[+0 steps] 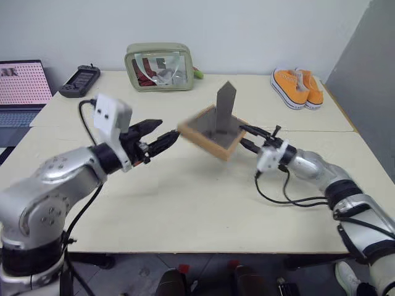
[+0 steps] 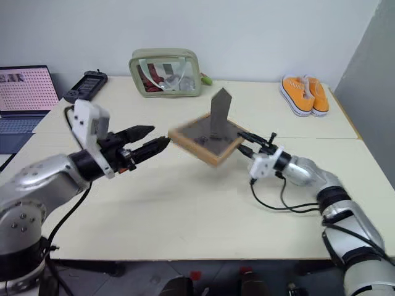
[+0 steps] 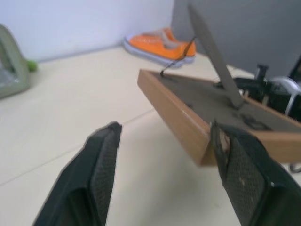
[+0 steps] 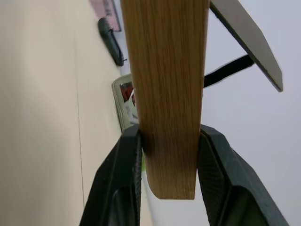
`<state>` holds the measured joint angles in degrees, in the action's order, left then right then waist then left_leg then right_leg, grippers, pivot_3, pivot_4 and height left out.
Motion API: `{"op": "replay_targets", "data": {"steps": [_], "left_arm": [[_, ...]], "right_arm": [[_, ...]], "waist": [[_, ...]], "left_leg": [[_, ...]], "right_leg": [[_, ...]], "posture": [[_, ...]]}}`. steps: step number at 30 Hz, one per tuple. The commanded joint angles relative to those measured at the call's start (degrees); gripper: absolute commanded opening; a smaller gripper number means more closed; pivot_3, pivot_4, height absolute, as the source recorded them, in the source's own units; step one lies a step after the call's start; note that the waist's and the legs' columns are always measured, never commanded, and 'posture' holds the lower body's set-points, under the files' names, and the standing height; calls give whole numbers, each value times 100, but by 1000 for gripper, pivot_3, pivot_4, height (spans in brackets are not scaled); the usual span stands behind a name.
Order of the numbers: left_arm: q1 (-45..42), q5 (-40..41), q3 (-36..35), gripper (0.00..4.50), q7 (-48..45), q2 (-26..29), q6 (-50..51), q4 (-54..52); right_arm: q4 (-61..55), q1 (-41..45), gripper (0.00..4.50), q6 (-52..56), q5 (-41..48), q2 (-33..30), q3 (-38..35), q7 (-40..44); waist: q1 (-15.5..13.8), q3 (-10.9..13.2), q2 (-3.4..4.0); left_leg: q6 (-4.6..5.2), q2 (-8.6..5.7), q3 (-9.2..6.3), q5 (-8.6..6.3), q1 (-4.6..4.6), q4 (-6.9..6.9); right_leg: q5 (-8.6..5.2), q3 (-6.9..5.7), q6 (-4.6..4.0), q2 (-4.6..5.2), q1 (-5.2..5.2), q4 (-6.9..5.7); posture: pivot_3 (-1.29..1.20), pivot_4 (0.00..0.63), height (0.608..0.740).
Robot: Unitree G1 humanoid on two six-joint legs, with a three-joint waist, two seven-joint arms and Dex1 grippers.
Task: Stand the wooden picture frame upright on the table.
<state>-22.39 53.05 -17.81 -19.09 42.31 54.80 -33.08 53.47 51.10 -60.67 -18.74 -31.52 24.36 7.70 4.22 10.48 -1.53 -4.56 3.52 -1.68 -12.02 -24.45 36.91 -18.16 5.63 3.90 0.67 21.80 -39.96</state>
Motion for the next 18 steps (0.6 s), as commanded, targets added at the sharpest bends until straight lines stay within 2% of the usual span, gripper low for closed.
{"op": "replay_targets", "data": {"steps": [1,3,5,12,18], "left_arm": [[408,-86,-369,3206,255,-93,-194,-446],[635,-96,-481,3206,437,-211,-246,-570],[726,-67,-559,3206,567,-277,-250,-631],[1237,-108,-700,3206,554,-159,-292,-935],[1610,-178,-765,3206,459,-43,-406,-1054]], "right_arm": [[-1131,-107,1435,1753,2817,308,-809,2270],[-1734,-266,1435,2738,3509,439,-1002,2964],[-2087,-375,1435,3376,3816,522,-1139,3305],[-2770,-750,1435,5472,4534,784,-1609,3719],[-3293,-1339,1435,6610,4750,1081,-1852,3699]], "waist": [[-10,1,2],[-128,1,2],[-132,1,2],[-131,2,3],[-136,3,5]], "left_leg": [[1,-1,-6,-1,7,0],[3,-5,-26,-2,8,4],[4,-8,-28,-3,19,1],[4,-3,-26,-3,21,0],[4,2,-23,-3,21,-5]], "right_leg": [[0,-4,0,1,-11,-3],[0,-19,0,1,-22,0],[0,-19,0,1,-36,9],[-1,-17,0,-8,-32,6],[-3,-13,-3,-15,-28,8]], "posture": [[0,150,740],[0,150,740],[0,150,740],[0,150,740],[0,150,740]]}}
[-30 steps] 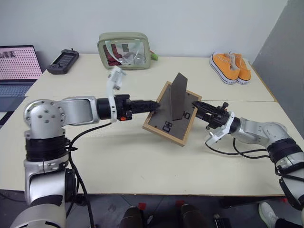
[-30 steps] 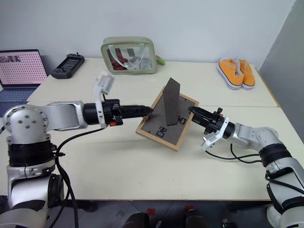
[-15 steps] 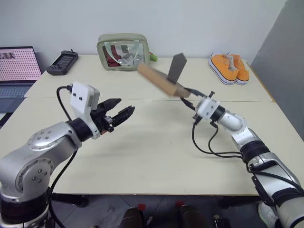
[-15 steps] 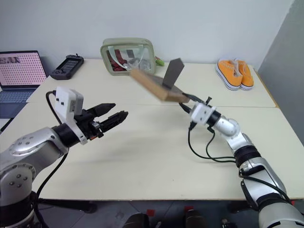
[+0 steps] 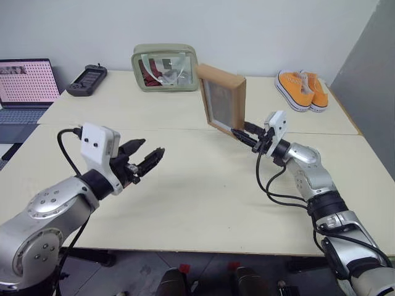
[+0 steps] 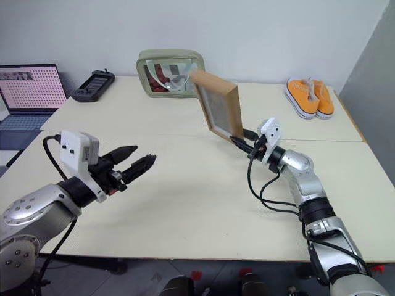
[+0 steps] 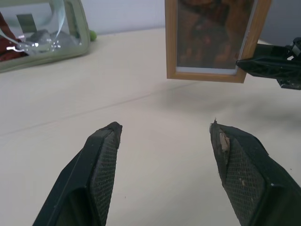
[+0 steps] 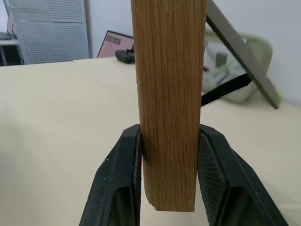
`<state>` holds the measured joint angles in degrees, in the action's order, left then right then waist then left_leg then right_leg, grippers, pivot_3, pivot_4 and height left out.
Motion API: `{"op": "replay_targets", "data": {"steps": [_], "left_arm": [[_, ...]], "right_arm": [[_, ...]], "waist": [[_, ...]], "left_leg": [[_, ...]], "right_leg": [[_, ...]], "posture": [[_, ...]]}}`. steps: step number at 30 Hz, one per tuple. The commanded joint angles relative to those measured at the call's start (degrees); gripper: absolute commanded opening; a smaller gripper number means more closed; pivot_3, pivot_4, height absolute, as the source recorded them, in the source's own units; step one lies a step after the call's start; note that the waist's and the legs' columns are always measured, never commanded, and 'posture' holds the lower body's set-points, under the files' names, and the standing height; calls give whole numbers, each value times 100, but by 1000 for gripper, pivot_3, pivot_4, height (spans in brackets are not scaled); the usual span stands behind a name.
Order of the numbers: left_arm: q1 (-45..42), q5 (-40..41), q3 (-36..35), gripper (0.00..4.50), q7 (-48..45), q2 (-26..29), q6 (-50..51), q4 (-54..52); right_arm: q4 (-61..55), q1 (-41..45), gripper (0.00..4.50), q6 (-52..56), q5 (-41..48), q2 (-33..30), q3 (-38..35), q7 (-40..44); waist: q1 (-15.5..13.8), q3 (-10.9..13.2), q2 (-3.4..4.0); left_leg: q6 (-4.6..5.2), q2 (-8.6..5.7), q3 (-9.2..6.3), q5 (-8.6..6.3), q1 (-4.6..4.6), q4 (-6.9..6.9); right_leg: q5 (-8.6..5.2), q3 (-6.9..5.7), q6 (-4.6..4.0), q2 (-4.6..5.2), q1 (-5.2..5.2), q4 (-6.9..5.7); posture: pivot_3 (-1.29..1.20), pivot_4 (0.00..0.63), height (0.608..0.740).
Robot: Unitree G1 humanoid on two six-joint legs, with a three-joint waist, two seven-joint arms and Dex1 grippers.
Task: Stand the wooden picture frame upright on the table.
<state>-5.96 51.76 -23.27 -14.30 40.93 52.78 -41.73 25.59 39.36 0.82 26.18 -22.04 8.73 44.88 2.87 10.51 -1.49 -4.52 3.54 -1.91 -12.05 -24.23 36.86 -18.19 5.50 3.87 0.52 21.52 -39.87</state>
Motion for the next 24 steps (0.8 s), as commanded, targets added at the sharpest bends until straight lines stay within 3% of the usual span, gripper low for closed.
{"op": "replay_targets", "data": {"steps": [1,10,24], "left_arm": [[-61,-49,-222,3206,-15,105,-215,-163],[-295,-25,-195,3206,-121,275,-183,78],[-540,111,-75,3206,-349,360,-52,316]], "right_arm": [[-596,-256,1435,614,283,190,-328,-45],[-1202,-1020,1435,1158,175,625,-550,-350],[-1112,-1409,1435,1216,-221,500,-739,-407]], "waist": [[-2,0,0],[6,0,0],[1,0,0]], "left_leg": [[0,-1,1,0,0,-1],[0,3,7,0,-1,-4],[0,4,9,-1,0,-7]], "right_leg": [[0,1,0,0,2,0],[-1,5,0,-5,7,0],[-3,5,1,-7,6,7]], "posture": [[0,150,740],[0,150,740],[0,150,740]]}}
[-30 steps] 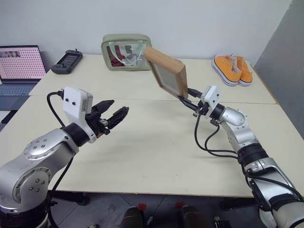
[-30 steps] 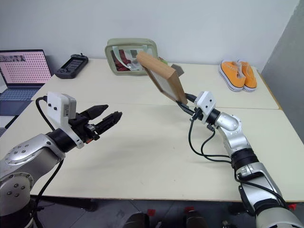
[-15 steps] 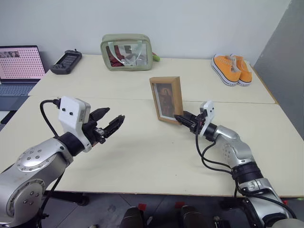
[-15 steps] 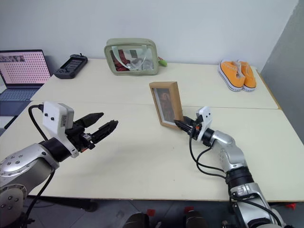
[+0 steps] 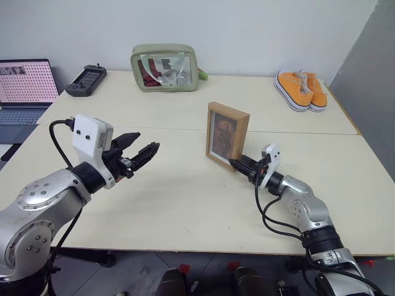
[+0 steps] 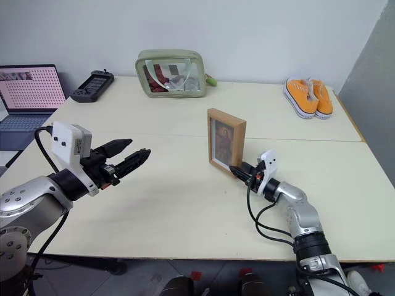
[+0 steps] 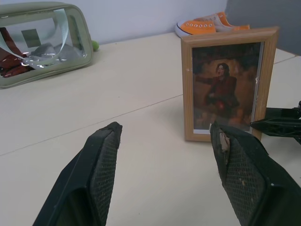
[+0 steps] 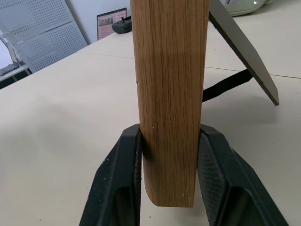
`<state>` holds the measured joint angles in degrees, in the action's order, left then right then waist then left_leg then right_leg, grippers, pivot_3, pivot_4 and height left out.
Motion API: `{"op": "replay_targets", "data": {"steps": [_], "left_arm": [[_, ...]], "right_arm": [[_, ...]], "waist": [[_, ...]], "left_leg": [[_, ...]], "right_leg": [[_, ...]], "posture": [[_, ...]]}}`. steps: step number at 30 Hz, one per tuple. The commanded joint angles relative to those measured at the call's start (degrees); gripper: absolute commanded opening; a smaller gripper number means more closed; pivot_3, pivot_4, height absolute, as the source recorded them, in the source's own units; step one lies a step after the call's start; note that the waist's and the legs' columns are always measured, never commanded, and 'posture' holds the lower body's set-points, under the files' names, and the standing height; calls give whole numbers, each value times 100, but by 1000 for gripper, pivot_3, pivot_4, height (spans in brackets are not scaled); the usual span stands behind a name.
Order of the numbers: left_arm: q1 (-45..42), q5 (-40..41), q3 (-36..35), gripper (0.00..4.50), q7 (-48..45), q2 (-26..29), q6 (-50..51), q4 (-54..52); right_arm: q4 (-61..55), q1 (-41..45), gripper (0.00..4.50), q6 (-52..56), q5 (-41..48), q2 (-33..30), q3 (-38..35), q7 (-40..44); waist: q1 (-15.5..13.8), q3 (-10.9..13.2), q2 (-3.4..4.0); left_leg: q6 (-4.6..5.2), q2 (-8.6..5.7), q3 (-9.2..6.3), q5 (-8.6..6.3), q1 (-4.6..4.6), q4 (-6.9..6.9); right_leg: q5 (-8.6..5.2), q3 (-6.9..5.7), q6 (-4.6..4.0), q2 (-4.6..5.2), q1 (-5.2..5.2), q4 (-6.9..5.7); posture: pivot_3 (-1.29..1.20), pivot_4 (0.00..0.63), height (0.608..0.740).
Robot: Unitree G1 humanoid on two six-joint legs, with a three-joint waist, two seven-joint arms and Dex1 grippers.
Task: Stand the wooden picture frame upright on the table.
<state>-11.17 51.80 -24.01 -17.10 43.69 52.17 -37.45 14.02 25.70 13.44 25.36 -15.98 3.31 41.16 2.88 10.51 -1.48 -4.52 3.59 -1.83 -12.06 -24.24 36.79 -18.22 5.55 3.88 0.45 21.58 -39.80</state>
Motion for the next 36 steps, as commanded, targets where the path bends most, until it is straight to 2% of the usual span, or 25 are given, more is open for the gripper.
{"op": "replay_targets", "data": {"steps": [1,6,20,28,36], "left_arm": [[13,130,11,3206,-74,77,33,-142],[161,171,37,3206,-57,28,62,-255],[-126,265,128,3206,27,90,110,-113],[-238,217,279,3289,31,4,69,-53],[-333,79,530,3289,-48,-100,-78,53]], "right_arm": [[71,-59,1435,-38,-157,-109,-199,-44],[138,-141,1435,540,57,-22,-354,-156],[17,-282,1435,412,-267,-18,-182,-141],[-205,-368,3066,351,-555,-110,-199,-184],[-677,-599,3066,333,-782,-573,-221,16]], "waist": [[0,0,0],[-3,0,0],[-52,-1,-2],[-53,-1,-1],[-73,-1,-1]], "left_leg": [[0,0,0,0,0,0],[0,0,-1,0,0,-1],[0,1,0,-1,16,-10],[0,1,6,-1,16,-21],[0,1,6,-1,16,-30]], "right_leg": [[0,0,0,0,0,1],[0,0,0,0,-1,2],[0,0,0,0,-21,24],[0,5,0,0,-16,32],[0,4,0,0,-17,40]], "posture": [[0,150,740],[0,150,740],[0,150,740],[0,150,740],[0,150,740]]}}
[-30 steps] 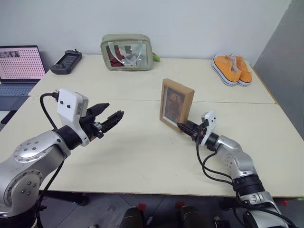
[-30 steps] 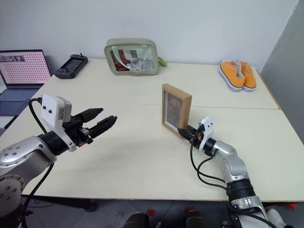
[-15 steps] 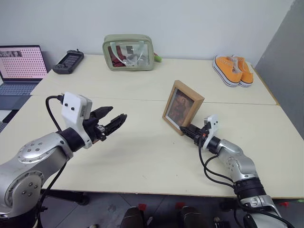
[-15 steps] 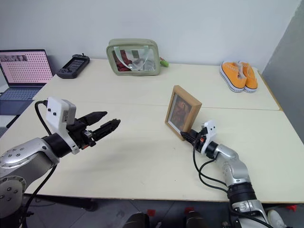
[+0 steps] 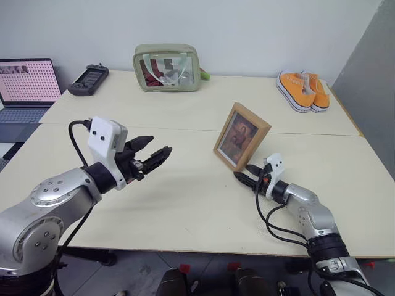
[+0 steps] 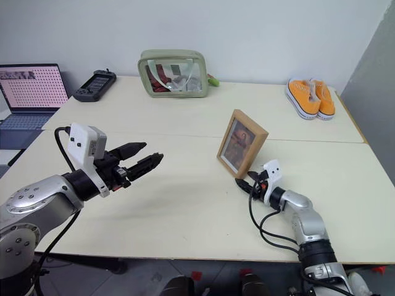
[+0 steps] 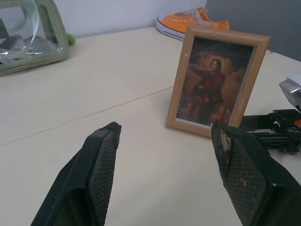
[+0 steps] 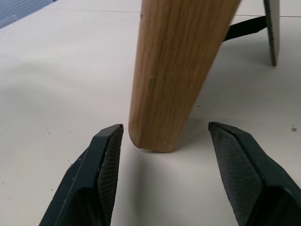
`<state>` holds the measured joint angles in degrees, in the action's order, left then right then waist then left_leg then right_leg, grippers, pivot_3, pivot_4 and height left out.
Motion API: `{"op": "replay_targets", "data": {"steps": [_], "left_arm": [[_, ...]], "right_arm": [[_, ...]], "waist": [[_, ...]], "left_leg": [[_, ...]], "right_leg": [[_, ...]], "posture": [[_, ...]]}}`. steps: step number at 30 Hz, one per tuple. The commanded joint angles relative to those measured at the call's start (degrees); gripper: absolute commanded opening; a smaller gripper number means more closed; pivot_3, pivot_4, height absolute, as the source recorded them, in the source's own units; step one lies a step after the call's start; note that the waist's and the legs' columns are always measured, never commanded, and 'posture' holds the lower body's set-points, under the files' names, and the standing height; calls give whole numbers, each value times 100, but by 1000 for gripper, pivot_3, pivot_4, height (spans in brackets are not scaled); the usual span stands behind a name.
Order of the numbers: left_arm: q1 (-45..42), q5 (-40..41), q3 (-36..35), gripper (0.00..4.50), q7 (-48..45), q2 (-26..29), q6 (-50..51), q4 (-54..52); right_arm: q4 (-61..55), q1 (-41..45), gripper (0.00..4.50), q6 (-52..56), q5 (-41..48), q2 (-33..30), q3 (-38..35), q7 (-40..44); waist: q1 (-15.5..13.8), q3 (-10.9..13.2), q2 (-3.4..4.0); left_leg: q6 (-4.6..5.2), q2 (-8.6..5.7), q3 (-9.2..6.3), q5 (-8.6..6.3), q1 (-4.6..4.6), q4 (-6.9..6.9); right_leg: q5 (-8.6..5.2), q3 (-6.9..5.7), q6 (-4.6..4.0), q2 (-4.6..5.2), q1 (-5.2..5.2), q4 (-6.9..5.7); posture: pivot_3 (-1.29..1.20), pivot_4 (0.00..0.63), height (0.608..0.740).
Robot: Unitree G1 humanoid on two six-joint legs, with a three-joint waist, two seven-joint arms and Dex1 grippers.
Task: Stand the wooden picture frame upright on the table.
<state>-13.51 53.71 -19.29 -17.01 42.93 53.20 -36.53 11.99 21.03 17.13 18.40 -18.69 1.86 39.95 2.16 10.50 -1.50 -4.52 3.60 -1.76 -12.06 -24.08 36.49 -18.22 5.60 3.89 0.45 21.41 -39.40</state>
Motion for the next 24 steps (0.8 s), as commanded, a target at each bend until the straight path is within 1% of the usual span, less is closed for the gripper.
{"op": "replay_targets", "data": {"steps": [1,7,11,14,17,24], "left_arm": [[-109,-124,89,3289,-94,-48,-224,-24],[-165,-366,360,3289,-599,-100,-600,198],[-309,-544,544,3289,-915,-73,-747,486],[-413,-603,660,3289,-1149,-47,-785,589],[-579,-672,813,3289,-1261,-57,-716,695],[-678,-753,956,3289,-1366,-29,-558,757]], "right_arm": [[-631,-205,3066,-32,-110,-440,-79,201],[-1696,-717,3066,-489,-538,-1506,-182,495],[-2446,-778,3066,-202,-403,-1953,-415,511],[-2824,-624,3066,137,-217,-2042,-600,405],[-3037,-486,3066,497,-58,-1982,-731,215],[-3336,-772,3066,781,39,-1872,-769,46]], "waist": [[-9,0,0],[-32,0,0],[-18,0,0],[-16,0,0],[-28,0,0],[-35,0,-1]], "left_leg": [[0,0,1,0,0,-2],[0,1,6,0,0,-26],[0,5,9,0,5,-34],[0,4,9,1,7,-39],[0,3,11,1,7,-38],[0,3,10,1,2,-40]], "right_leg": [[0,0,0,0,1,2],[0,2,0,1,0,30],[0,6,0,-2,1,32],[1,7,0,-3,1,32],[1,8,0,-2,0,33],[1,6,0,-1,0,38]], "posture": [[0,150,740],[0,150,740],[0,150,740],[0,150,740],[0,150,740],[0,150,740]]}}
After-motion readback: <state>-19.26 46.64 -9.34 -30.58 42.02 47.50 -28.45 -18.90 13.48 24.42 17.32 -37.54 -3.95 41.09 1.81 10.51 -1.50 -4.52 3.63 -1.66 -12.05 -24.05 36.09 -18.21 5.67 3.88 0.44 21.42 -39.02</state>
